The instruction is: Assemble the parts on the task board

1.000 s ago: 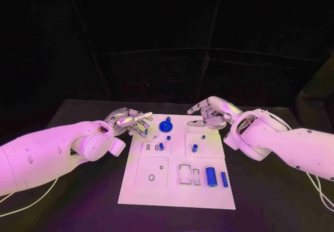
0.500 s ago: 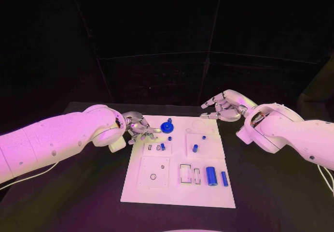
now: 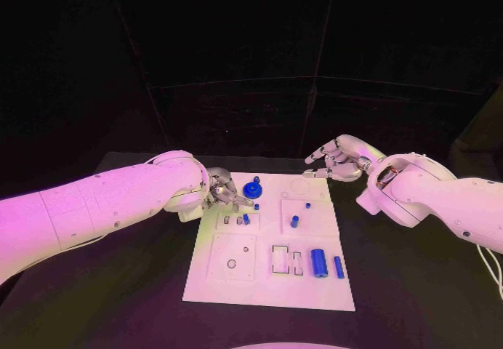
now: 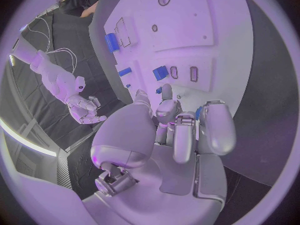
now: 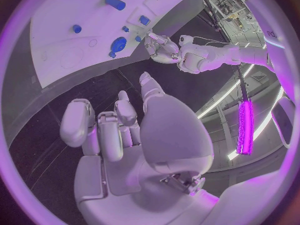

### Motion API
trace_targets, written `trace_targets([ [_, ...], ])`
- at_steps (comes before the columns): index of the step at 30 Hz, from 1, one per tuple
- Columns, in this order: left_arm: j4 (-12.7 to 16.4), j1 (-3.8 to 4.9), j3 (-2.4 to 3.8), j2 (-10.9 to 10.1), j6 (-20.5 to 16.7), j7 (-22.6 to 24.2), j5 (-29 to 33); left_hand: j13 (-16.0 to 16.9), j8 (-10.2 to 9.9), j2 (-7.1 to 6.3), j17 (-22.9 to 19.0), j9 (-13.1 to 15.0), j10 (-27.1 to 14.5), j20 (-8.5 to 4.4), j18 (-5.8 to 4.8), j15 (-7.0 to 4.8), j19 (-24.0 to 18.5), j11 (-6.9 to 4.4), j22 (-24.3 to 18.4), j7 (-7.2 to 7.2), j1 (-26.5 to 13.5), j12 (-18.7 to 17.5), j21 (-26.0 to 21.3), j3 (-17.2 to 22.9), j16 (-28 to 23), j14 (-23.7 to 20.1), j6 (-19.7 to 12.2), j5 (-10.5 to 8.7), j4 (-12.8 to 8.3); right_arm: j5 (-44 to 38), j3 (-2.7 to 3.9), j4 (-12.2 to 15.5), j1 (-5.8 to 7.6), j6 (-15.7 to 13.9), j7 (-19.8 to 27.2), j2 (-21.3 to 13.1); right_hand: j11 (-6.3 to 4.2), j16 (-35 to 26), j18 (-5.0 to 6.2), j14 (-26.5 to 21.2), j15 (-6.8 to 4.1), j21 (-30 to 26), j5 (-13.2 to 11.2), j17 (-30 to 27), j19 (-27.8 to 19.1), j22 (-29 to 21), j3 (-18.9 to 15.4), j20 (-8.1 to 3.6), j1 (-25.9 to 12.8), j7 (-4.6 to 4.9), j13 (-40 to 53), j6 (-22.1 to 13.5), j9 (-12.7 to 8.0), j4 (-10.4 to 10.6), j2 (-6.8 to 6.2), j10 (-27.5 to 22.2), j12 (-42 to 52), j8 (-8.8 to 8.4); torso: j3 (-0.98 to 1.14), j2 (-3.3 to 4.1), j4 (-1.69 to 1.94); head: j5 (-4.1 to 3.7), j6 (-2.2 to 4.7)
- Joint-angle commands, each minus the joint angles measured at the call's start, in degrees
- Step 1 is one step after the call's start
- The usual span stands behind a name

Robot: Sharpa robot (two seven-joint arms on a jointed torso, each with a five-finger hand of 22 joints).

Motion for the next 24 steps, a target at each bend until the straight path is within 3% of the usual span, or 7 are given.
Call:
trace_targets([
  [1, -0.6, 0.43, -0.50, 0.8, 4.0, -3.6, -1.5, 0.1, 0.5, 0.20, 15.1, 0.4, 0.1, -0.03, -0.95, -0.50, 0.7, -0.14, 1.3, 0.07, -0.3, 0.2, 0.9, -0.4, 0.4, 5.9, -0.5, -0.25, 0.0, -0.9, 0.03, 0.0, 0.13, 0.6, -1.3, 0.2, -0.45, -0.3, 0.39, 4.1, -0.47, -0.3, 0.6, 7.2, -0.3, -0.1, -0.5, -0.09, 0.2, -0.13, -0.1, 0.4, 0.0, 0.1, 0.46, 0.1, 0.0, 0.34, -0.08, 0.06, 0.02, 0.03, -0.18],
  [6, -1.6, 0.74, -1.06, 2.3, 5.7, -4.7, -1.5, 0.0, 0.7, 0.28, 15.1, 0.7, 0.0, -0.03, -0.99, -0.50, 0.8, -0.14, 1.6, 0.07, -0.2, 0.1, 1.1, -0.5, 0.4, 5.9, -0.7, -0.25, 0.0, -1.1, 0.02, -0.2, 0.13, 0.7, -1.6, 0.4, -0.50, -0.4, 0.40, 4.1, -0.51, -0.4, 1.6, 7.1, -0.3, -0.2, -0.9, -0.14, 0.4, -0.15, -0.1, 0.3, 0.0, 0.2, 0.60, 0.2, 0.0, 0.42, -0.14, 0.10, 0.07, -0.03, -0.36],
  [24, -3.7, 0.91, -1.26, 5.2, 7.5, -5.4, -1.4, 0.5, 1.3, 0.60, 15.1, 1.4, 0.1, -0.05, -1.08, -0.53, 0.9, -0.19, 2.4, 0.00, 0.0, 0.4, 1.6, -0.7, 0.4, 5.9, -0.9, -0.21, -0.2, -1.3, 0.02, -0.4, 0.13, 0.8, -1.9, 0.9, -0.53, -0.5, 0.43, 4.1, -0.54, -0.5, 2.2, 7.0, -0.4, -0.4, -1.3, -0.18, 0.6, -0.17, -0.2, 0.4, 0.0, 0.3, 0.73, 0.2, 0.1, 0.50, -0.17, 0.11, 0.07, 0.02, -0.93],
])
